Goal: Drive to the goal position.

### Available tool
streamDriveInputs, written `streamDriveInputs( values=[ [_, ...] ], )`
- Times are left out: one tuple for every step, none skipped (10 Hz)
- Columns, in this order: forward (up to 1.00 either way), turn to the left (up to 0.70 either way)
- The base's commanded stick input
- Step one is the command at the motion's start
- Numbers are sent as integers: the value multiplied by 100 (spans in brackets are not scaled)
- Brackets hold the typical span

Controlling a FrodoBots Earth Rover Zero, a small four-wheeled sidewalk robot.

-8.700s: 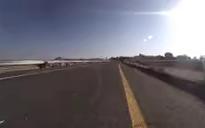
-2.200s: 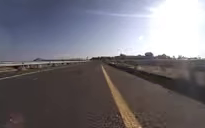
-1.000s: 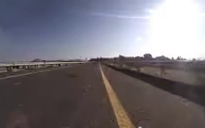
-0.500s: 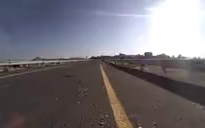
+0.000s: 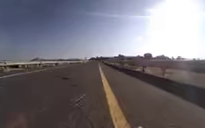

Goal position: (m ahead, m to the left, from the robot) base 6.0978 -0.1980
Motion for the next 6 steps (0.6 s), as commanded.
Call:
streamDriveInputs(
  values=[
    [70,0],
    [70,0],
    [70,0],
    [70,0],
    [70,0],
    [70,0]
  ],
)
